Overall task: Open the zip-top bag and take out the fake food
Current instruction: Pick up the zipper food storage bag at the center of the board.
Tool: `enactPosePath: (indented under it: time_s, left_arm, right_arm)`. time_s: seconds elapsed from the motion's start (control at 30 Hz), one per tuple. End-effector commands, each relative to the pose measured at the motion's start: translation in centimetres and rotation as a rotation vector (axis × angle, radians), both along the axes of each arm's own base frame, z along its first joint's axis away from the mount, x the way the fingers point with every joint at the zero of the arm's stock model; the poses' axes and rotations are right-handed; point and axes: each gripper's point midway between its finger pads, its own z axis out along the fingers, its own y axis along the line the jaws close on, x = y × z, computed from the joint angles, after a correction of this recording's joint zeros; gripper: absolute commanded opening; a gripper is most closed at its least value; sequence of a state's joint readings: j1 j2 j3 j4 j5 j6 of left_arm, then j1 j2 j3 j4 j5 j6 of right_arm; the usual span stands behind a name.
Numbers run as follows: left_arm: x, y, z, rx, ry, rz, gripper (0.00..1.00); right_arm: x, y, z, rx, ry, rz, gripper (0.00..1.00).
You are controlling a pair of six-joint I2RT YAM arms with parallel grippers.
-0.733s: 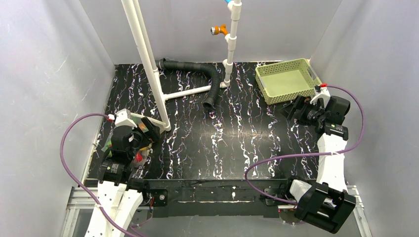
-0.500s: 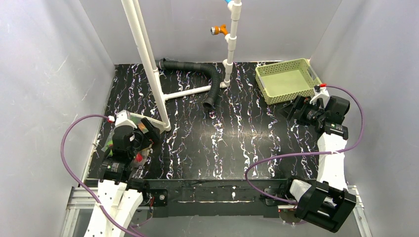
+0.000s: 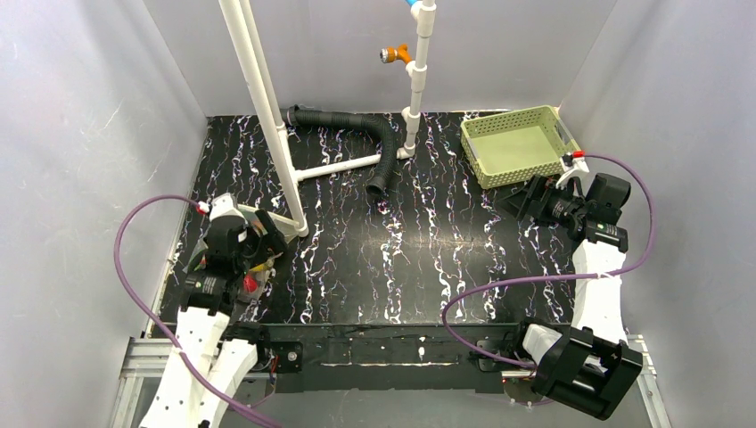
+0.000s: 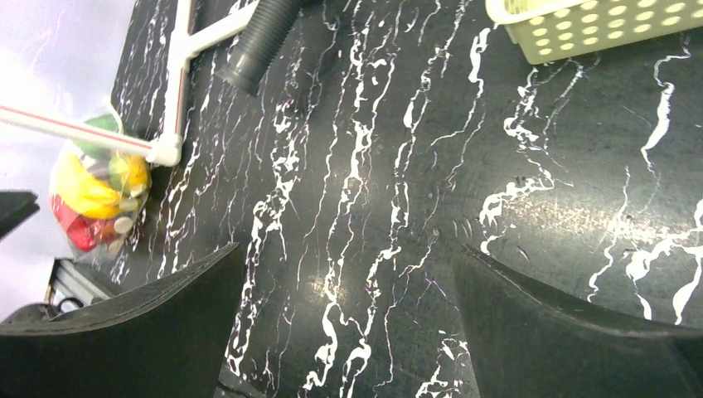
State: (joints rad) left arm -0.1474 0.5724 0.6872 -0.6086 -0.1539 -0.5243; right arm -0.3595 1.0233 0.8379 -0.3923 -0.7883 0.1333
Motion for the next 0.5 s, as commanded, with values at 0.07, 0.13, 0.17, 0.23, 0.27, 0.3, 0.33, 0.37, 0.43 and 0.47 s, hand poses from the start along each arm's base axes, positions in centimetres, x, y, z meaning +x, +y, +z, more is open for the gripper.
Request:
enactPosePath:
  time_s: [0.07, 0.13, 0.17, 0.23, 0.27, 0.3, 0.33, 0.37, 0.43, 0.47]
  left_arm:
    - [0.4, 3.6, 0.6, 0.215, 0.071, 0.071, 0.99]
    - [0.5, 3.8, -0.1, 0.229, 0.092, 0.077, 0.99]
    - [0.5, 4.0, -0.5, 0.243, 0.102, 0.082, 0.99]
    - [0.8, 4.4, -1.0, 0.286, 0.114, 0.066, 1.00]
    - [1.3, 4.1, -1.4, 0.314, 0.108, 0.011, 0.95]
    - [1.7, 4.1, -1.7, 0.344, 0.102, -0.023, 0.93]
    - [2.0, 4.2, -1.9, 0.361, 0.092, -0.034, 0.93]
    - [2.3, 3.9, -2.2, 0.372, 0.082, -0.068, 0.93]
    - [3.1, 2.5, -2.6, 0.377, 0.045, -0.179, 0.90]
    - [3.2, 1.8, -2.9, 0.392, 0.035, -0.261, 0.90]
  right_arm:
    - [-0.9, 1.5, 0.8, -0.010, -0.101, 0.152, 1.00]
    - [-1.4, 2.0, 0.8, -0.007, -0.131, 0.201, 0.99]
    - [-1.7, 2.4, 0.9, -0.004, -0.146, 0.229, 0.99]
    - [-2.0, 2.7, 1.0, 0.000, -0.164, 0.258, 1.00]
    - [-2.0, 2.7, 1.1, -0.002, -0.167, 0.260, 1.00]
    - [-2.0, 2.7, 1.1, -0.006, -0.168, 0.260, 1.00]
    - [-2.1, 2.7, 1.2, -0.008, -0.168, 0.260, 1.00]
    - [-2.1, 2.7, 1.2, -0.010, -0.168, 0.261, 1.00]
    - [-2.2, 2.7, 1.2, -0.011, -0.171, 0.264, 1.00]
    - [-2.2, 2.8, 1.2, -0.009, -0.172, 0.267, 1.00]
